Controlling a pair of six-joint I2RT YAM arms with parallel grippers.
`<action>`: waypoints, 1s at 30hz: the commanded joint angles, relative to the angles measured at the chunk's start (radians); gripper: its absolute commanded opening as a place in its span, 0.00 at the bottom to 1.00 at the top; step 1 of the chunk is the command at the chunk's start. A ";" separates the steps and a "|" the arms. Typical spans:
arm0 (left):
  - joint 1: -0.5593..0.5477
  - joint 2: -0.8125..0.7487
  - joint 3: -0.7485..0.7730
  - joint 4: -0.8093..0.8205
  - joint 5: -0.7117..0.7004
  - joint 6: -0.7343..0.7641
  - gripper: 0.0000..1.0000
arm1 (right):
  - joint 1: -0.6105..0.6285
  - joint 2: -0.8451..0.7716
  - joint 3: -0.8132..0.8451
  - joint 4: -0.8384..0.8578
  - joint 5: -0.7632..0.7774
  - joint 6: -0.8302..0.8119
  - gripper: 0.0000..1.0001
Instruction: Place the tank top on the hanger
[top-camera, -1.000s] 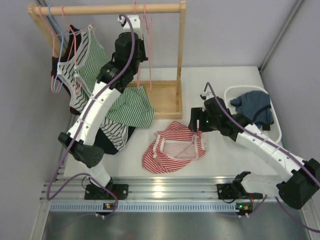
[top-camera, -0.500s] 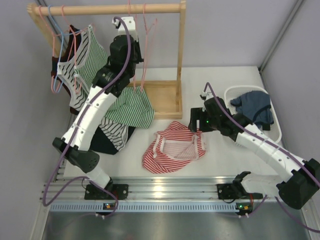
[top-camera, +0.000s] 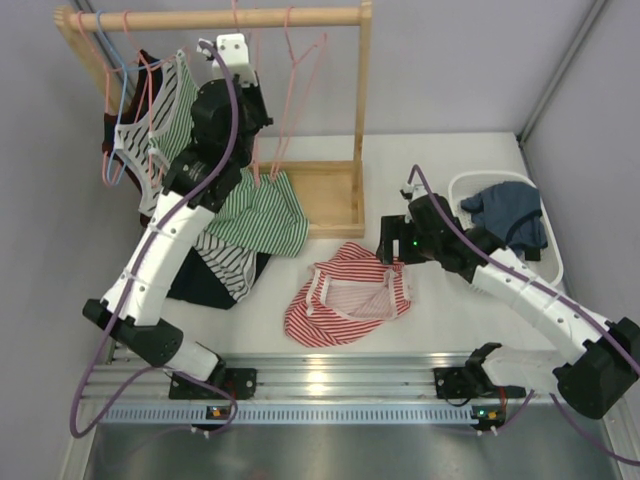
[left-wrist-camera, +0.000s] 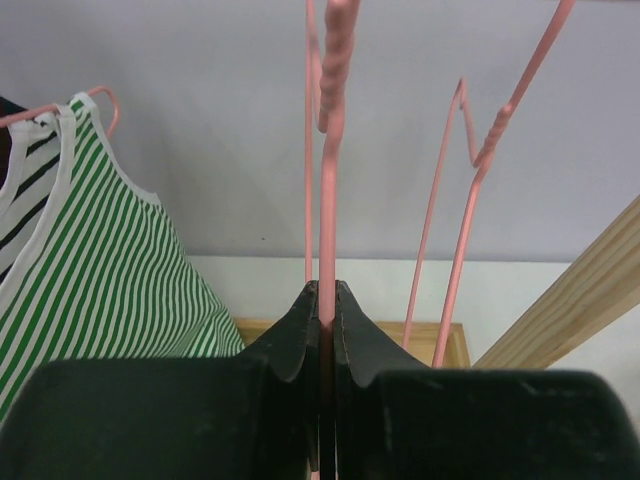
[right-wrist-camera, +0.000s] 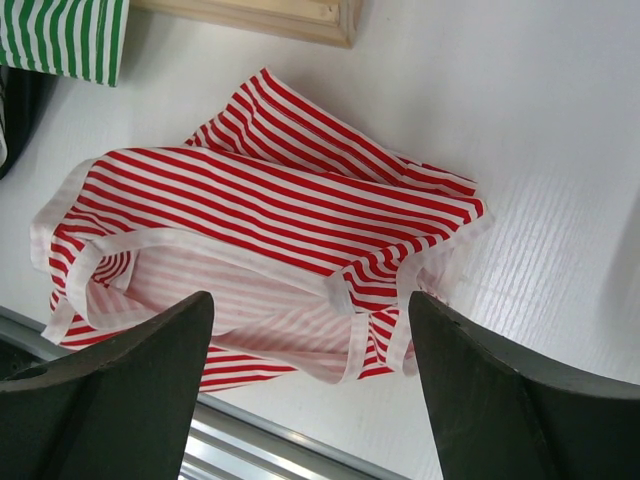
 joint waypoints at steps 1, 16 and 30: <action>0.001 -0.088 -0.077 0.039 -0.005 -0.004 0.00 | -0.014 -0.046 -0.001 0.018 0.009 -0.015 0.79; -0.002 -0.506 -0.471 -0.333 0.124 -0.071 0.00 | -0.016 -0.078 -0.012 -0.017 0.016 -0.019 0.80; -0.002 -0.716 -0.659 -0.577 0.493 -0.160 0.00 | -0.018 -0.071 0.046 -0.084 0.054 -0.032 0.80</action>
